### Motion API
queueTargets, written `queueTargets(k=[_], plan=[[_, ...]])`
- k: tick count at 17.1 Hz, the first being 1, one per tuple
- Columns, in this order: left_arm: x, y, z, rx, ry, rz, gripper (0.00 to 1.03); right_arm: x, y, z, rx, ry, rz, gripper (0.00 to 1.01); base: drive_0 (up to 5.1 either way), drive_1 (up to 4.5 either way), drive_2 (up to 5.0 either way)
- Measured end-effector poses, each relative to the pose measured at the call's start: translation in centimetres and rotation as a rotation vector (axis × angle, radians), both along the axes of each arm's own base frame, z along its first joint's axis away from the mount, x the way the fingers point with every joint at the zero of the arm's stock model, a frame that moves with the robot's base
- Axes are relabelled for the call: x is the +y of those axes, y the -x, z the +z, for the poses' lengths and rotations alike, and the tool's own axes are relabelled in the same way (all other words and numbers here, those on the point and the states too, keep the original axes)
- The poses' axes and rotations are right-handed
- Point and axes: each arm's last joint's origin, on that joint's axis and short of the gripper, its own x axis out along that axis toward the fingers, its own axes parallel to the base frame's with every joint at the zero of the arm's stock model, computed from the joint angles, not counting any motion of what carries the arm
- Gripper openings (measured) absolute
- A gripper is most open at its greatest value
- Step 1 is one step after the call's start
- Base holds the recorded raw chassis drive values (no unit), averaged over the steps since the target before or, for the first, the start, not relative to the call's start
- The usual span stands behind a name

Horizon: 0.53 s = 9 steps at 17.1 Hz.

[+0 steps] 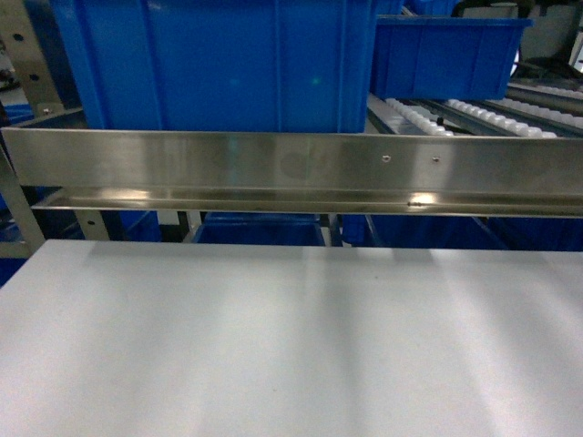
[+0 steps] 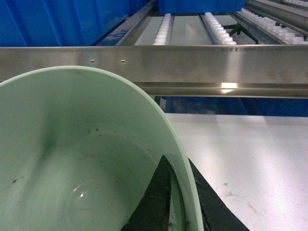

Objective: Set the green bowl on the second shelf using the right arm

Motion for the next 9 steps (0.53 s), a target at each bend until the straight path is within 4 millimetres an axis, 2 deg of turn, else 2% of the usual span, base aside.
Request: queueTargets(k=[9], plan=[[0.00,0.00,0.01,-0.001,0.000,0.000,0.98,0.00,-0.01,0.05,-0.005,0.000,0.000,0.04,-4.9,2.42,2.4]])
